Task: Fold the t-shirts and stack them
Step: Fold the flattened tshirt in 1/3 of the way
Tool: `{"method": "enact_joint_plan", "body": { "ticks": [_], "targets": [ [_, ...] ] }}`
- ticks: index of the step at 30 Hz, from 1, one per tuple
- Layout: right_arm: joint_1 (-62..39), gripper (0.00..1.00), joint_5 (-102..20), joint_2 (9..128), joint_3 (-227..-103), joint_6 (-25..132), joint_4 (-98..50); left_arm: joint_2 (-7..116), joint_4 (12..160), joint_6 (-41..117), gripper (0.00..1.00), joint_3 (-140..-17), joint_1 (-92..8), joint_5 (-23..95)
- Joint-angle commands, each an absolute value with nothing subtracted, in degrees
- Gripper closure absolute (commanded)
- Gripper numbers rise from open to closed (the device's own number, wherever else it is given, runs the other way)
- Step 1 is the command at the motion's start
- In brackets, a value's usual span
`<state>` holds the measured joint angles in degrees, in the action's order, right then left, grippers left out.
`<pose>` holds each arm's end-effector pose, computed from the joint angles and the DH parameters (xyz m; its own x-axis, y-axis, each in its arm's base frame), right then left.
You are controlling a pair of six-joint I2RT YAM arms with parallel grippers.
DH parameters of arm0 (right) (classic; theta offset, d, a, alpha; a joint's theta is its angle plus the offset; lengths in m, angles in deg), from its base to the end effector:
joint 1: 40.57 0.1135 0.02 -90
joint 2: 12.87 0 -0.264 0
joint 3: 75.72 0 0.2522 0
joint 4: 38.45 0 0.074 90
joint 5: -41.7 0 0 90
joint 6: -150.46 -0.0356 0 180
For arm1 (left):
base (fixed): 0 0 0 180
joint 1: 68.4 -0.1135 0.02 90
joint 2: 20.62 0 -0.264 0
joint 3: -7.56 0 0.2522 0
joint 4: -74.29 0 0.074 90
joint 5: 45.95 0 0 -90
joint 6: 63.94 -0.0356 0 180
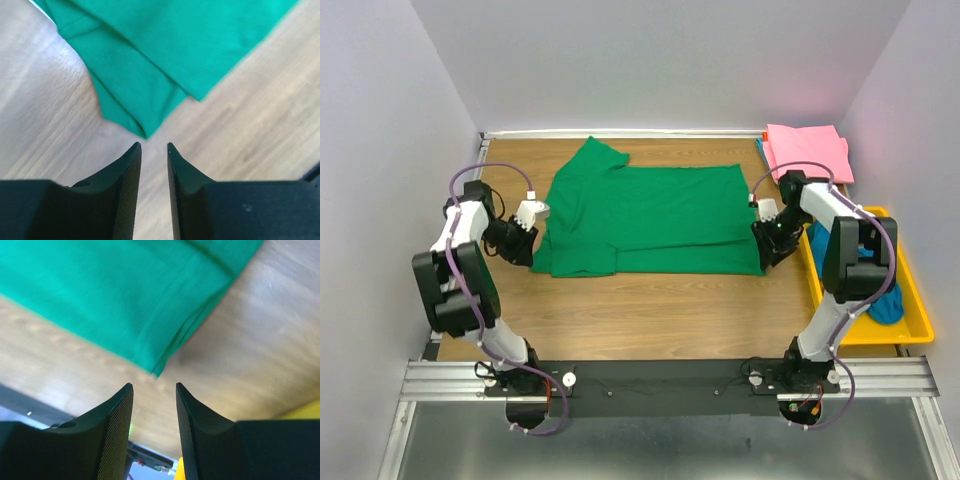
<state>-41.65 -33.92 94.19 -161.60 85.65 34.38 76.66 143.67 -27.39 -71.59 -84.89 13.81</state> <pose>0.3251 0.0027 0.1665 -0.9177 -0.3951 -0.0422 -0.3923 0.8841 0.2539 0.2905 0.0673 0.1922 -0.7506 0.5016 -0.4301 0.6360 0.7248 -0.2647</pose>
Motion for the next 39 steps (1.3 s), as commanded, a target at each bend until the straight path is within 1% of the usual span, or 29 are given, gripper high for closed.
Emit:
{"method": "enact_joint_plan", "body": {
  "ticks": [1,2,3,4,8,11,15,20,29,31,32,33,34,35,38,39],
  "targets": [
    [-41.7,0.53,-28.4,88.3,-165.5,86.6,39.2,68.8,150.5,-33.5,0.64,-72.7,-83.6,13.4],
    [-40.9,0.53,-25.9,87.8,-166.2,85.9,39.3,67.9,150.3,-33.7,0.64,-71.7,-82.5,14.0],
    [-39.2,0.53,-23.3,86.8,-166.6,84.6,39.3,66.8,149.3,-33.1,0.62,-68.0,-81.1,15.2],
    [-39.2,0.53,-23.2,86.4,-166.6,83.9,39.1,66.4,148.4,-33.1,0.62,-68.0,-81.1,16.0],
    [-32.7,0.52,-18.1,86.2,-167.1,79.0,36.3,67.0,144.6,-29.2,0.62,-62.5,-78.5,17.2],
    [-28.2,0.53,-16.7,87.4,-167.5,76.5,33.5,68.3,142.0,-27.2,0.62,-61.1,-76.1,17.3],
    [-24.1,0.53,-17.2,89.2,-166.9,74.0,29.5,71.0,138.3,-23.2,0.57,-60.4,-73.9,17.3],
    [-22.9,0.53,-17.3,90.4,-165.5,73.5,28.2,72.9,134.5,-19.9,0.54,-60.8,-72.7,17.9],
    [-22.9,0.53,-18.9,89.3,-164.4,74.4,28.0,75.9,131.5,-16.7,0.54,-61.7,-70.2,17.2],
    [-22.9,0.53,-18.9,89.0,-163.9,74.4,28.0,76.8,131.2,-16.4,0.59,-61.8,-70.1,17.1],
    [-22.9,0.53,-19.0,88.9,-163.8,74.6,28.0,76.7,131.3,-16.4,0.63,-62.0,-70.1,16.9],
    [-22.8,0.53,-19.3,88.6,-163.6,74.6,28.0,76.7,131.6,-16.3,0.74,-62.4,-70.1,16.9],
    [-22.9,0.53,-19.3,88.4,-163.3,74.7,28.0,76.2,131.9,-16.4,0.79,-62.6,-70.1,16.8],
    [-22.9,0.53,-19.4,88.2,-163.1,74.9,28.0,76.1,132.3,-16.3,0.86,-63.4,-70.1,16.8],
    [-22.9,0.54,-19.4,88.1,-162.9,74.9,28.0,74.4,134.0,-16.1,0.98,-64.6,-70.1,16.7],
    [-22.9,0.54,-19.3,88.2,-162.9,75.0,28.0,73.6,134.8,-16.1,1.0,-65.3,-70.1,16.5]
  ]
}}
